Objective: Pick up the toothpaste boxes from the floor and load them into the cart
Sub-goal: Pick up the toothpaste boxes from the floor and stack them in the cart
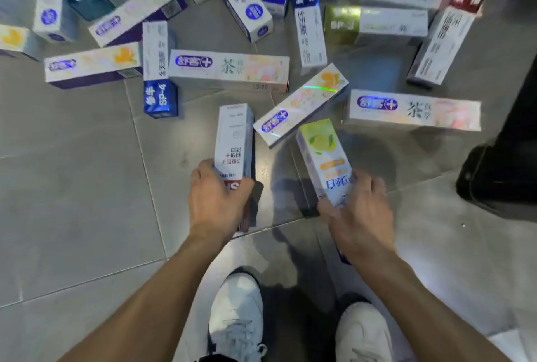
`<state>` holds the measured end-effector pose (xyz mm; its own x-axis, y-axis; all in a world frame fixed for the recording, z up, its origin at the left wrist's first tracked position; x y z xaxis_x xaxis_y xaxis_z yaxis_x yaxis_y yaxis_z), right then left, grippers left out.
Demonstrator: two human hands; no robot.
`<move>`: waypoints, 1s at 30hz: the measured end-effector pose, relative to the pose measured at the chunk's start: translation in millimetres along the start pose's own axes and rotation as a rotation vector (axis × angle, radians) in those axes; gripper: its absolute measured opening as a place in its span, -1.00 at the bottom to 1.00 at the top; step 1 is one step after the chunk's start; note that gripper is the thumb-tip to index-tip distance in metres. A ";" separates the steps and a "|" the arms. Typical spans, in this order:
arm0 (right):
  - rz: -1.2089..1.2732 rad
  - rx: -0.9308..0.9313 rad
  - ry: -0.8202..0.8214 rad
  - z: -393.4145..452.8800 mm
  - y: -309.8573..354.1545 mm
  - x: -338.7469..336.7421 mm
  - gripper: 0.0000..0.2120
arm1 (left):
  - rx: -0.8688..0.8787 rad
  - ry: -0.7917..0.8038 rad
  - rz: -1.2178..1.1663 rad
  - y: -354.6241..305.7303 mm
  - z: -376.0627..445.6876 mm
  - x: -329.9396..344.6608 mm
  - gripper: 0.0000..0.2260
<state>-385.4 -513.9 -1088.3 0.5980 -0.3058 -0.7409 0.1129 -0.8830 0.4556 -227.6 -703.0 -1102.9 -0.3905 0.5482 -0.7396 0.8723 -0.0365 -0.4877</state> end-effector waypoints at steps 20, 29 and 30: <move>0.754 -0.412 0.448 -335.9 452.2 -448.0 -0.42 | 0.201 -0.131 -0.841 -286.7 -329.8 -575.4 -0.43; 0.639 -0.946 0.943 -588.7 587.6 -513.0 -0.36 | 0.179 -0.630 -1.028 -258.0 -543.3 -777.3 -0.59; 0.614 -0.977 0.993 -610.8 594.4 -509.3 -0.36 | 0.155 -0.681 -1.071 -244.2 -564.4 -788.4 -0.58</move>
<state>-138.1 -665.5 -138.7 0.9763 0.1807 0.1191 -0.1181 -0.0161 0.9929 33.5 -654.7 -138.8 -0.9852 -0.1709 -0.0103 0.0045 0.0338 -0.9994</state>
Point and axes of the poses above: each hand's wrist, its own z-axis towards the middle knuckle, its own x-axis out of the palm, y = z × x, the point moved 5 cm from there along z, towards the middle knuckle, and after that the axes turned 1 degree about -x, right-handed, at the moved point
